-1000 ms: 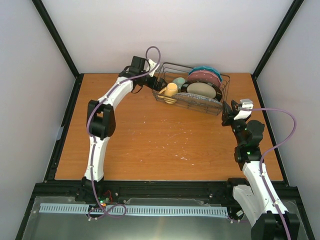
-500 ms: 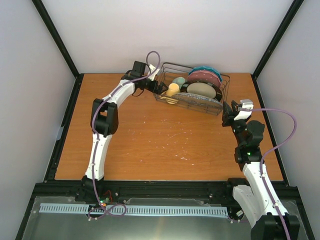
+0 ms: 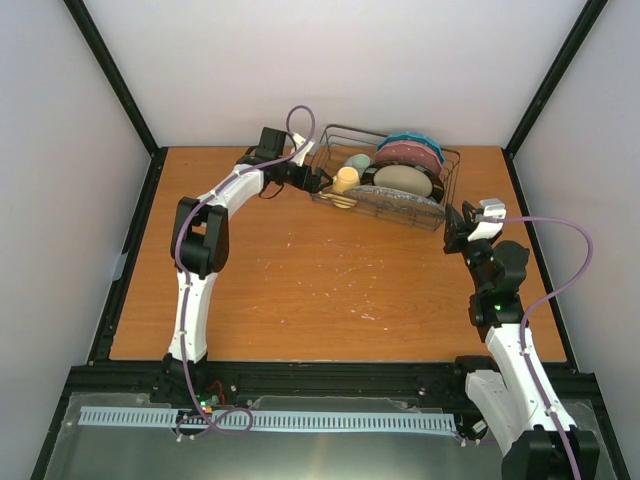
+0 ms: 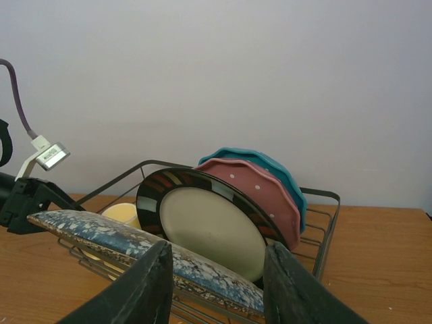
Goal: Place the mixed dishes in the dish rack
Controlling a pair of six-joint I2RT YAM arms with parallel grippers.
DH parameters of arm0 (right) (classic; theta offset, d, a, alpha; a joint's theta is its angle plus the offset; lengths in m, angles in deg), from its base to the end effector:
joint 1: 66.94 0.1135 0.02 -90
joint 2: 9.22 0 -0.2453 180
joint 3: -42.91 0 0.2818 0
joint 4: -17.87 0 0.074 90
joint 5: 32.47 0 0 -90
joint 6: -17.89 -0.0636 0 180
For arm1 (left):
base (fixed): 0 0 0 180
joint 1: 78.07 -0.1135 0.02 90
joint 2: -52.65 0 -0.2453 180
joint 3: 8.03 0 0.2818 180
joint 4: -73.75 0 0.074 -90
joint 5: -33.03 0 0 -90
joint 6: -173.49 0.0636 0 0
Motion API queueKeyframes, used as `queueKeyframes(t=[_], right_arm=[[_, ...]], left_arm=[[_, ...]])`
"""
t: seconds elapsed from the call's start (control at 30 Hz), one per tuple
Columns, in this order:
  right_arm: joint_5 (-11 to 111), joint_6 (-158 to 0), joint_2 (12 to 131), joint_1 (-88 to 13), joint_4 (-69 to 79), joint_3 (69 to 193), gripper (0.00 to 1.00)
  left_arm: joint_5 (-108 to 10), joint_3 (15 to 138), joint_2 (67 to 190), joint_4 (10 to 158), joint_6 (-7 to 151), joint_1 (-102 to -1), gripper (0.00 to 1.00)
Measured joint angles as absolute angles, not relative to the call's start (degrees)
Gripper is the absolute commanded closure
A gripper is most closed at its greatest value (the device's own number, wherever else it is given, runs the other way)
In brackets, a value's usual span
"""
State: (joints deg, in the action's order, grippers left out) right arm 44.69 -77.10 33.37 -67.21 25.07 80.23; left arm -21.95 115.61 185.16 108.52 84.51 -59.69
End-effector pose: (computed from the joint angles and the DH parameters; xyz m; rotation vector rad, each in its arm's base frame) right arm 0.2560 0.0129 0.2582 -0.1078 1.5389 0.2375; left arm 0.5156 -0.2098 0.1639 0.6919 2.2087 -0.8636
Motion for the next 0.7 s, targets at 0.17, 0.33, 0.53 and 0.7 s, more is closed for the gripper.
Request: queueKeyframes(t=[0.17, 0.33, 0.53, 0.7], right_arm=[[44.7, -77.0, 33.2, -67.2, 24.8, 80.2, 0.62], [44.9, -77.0, 31.9, -67.2, 24.6, 80.2, 0.62], [45.3, -77.0, 30.3, -67.2, 24.2, 80.2, 0.61], [46.4, -77.1, 28.5, -67.2, 23.2, 80.2, 0.61]], left_arm=[[-21.9, 116.0, 185.2, 109.7, 84.2, -59.9, 0.25], [-20.4, 114.0, 185.0, 109.2, 83.8, -60.8, 0.43], [-18.6, 102.5, 178.4, 104.5, 82.7, -60.8, 0.44], [-17.4, 93.9, 172.8, 102.1, 82.2, -60.5, 0.45]])
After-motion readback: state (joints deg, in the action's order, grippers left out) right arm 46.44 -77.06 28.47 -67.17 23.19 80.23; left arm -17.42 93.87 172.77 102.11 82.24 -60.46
